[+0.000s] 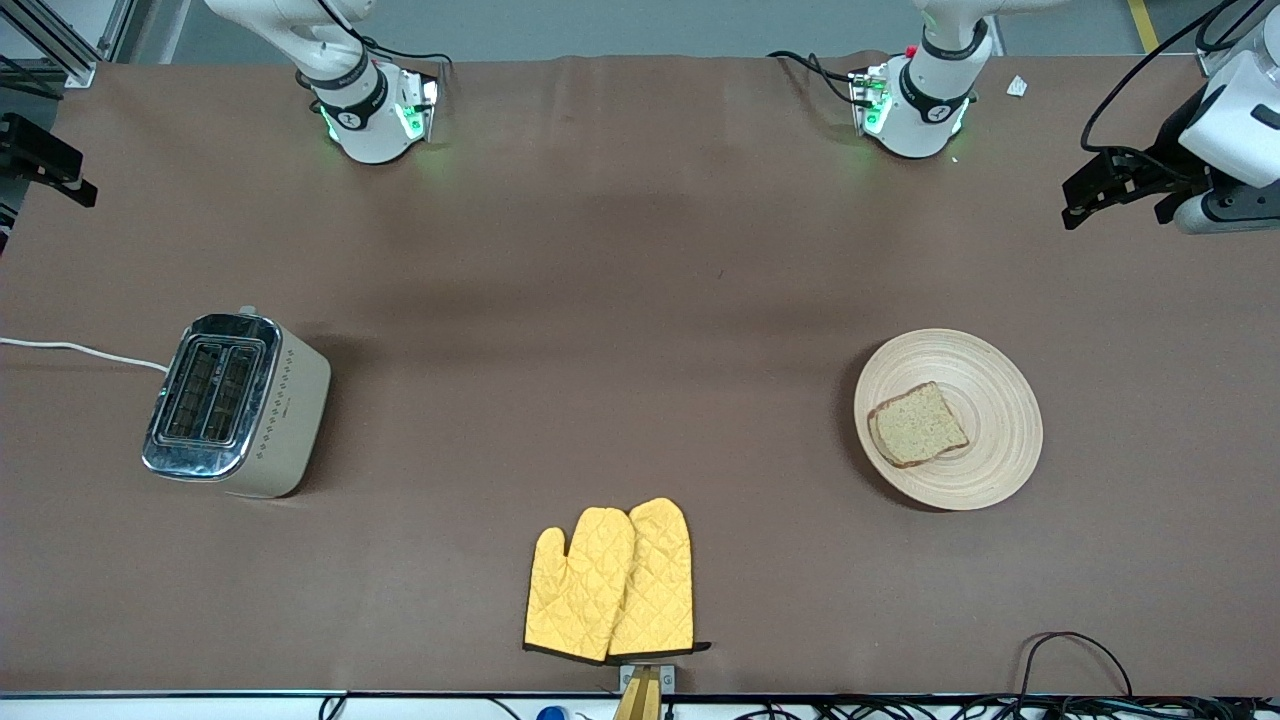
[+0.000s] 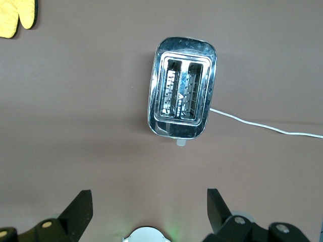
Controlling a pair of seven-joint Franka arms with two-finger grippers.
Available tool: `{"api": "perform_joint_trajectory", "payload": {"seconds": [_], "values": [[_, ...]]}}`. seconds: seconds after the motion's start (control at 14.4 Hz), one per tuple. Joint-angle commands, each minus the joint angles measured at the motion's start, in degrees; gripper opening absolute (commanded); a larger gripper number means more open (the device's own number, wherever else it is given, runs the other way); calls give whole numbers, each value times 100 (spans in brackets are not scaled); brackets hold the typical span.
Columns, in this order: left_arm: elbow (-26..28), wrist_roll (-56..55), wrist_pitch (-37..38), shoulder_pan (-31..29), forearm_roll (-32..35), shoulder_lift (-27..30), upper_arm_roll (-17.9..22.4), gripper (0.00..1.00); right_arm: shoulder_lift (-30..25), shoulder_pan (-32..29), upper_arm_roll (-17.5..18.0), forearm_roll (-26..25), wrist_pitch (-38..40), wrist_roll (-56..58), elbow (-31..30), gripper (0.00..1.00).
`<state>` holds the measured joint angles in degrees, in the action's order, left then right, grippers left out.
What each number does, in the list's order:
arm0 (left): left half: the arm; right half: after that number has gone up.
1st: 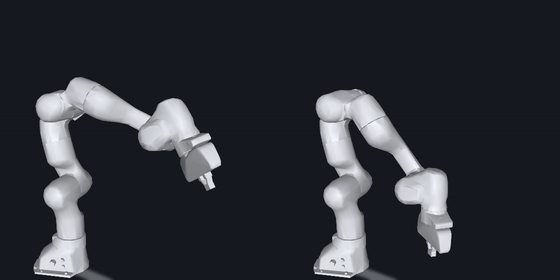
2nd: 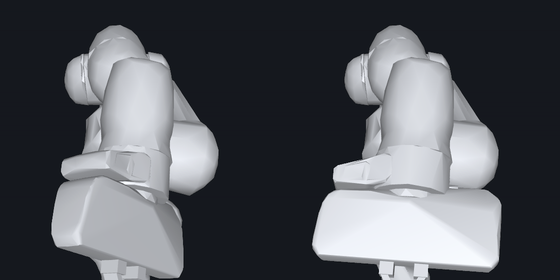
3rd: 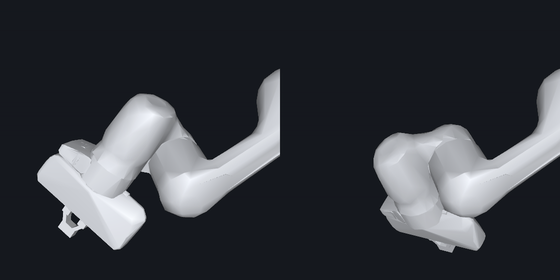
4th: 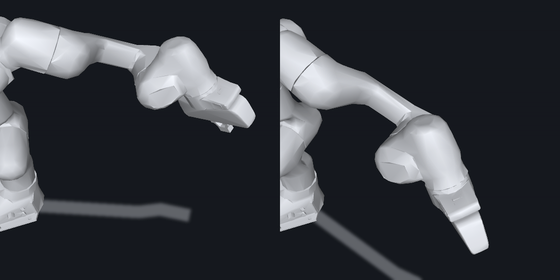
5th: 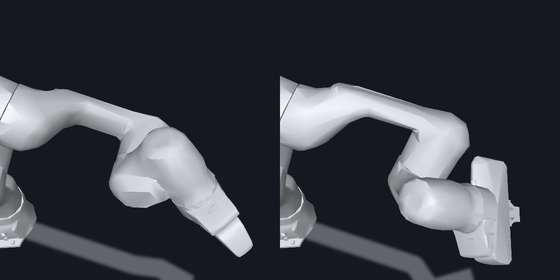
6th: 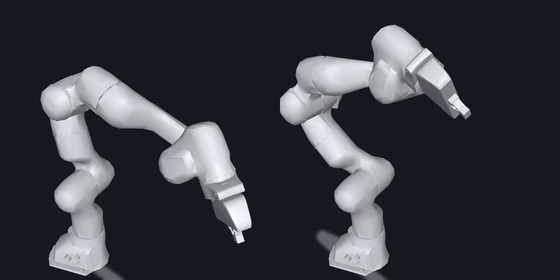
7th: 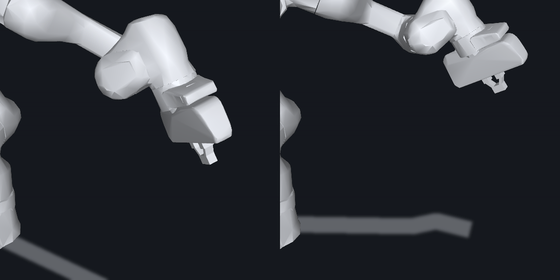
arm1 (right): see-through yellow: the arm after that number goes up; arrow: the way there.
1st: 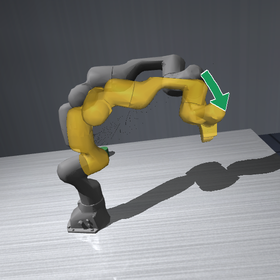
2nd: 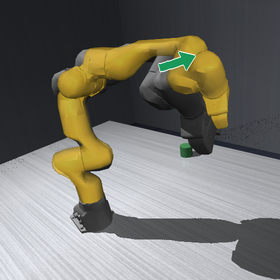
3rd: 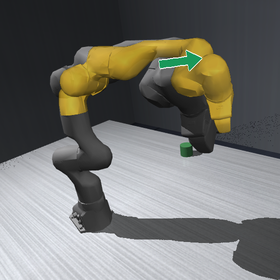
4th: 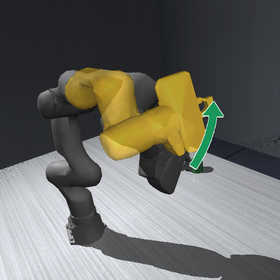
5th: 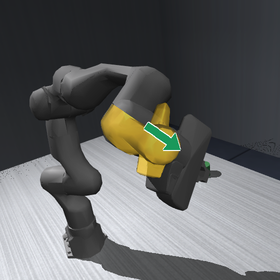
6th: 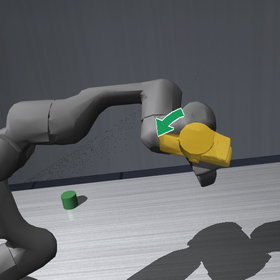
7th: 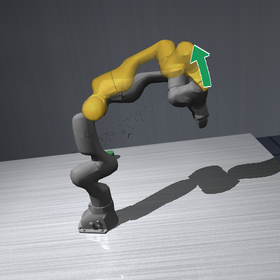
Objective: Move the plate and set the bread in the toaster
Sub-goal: 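Lower the left gripper toward the rim of the wooden plate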
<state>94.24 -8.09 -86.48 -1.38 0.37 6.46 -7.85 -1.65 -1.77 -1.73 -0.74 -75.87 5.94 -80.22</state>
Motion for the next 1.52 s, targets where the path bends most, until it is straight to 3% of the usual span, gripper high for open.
{"api": "perform_joint_trajectory", "payload": {"seconds": [0.0, 0.35, 0.55, 0.83, 1.11, 1.45], "values": [[-152, 44, 96, 15, 25, -66, 11, 100, -37, -87, 24, 118, 29, 48, -29, 100], [-810, 236, 140, -125, -19, -706, 72, 100, -37, -78, 32, 110, 29, -5, -38, 100], [-872, 448, 122, -336, -89, -1006, 99, 100, -37, -69, 32, 110, 151, -5, -56, 100], [-855, 527, 17, -1389, -1159, -1559, 108, 100, -20, -43, 50, 101, 161, 4, -117, 100], [-819, 1465, -396, -2032, -1337, -2279, 108, 100, -20, -87, 41, 110, 196, 65, -205, 100], [-820, 2565, -537, -2744, -2241, -3228, 108, 100, -20, -148, 24, 101, 275, 83, -205, 100]]}}
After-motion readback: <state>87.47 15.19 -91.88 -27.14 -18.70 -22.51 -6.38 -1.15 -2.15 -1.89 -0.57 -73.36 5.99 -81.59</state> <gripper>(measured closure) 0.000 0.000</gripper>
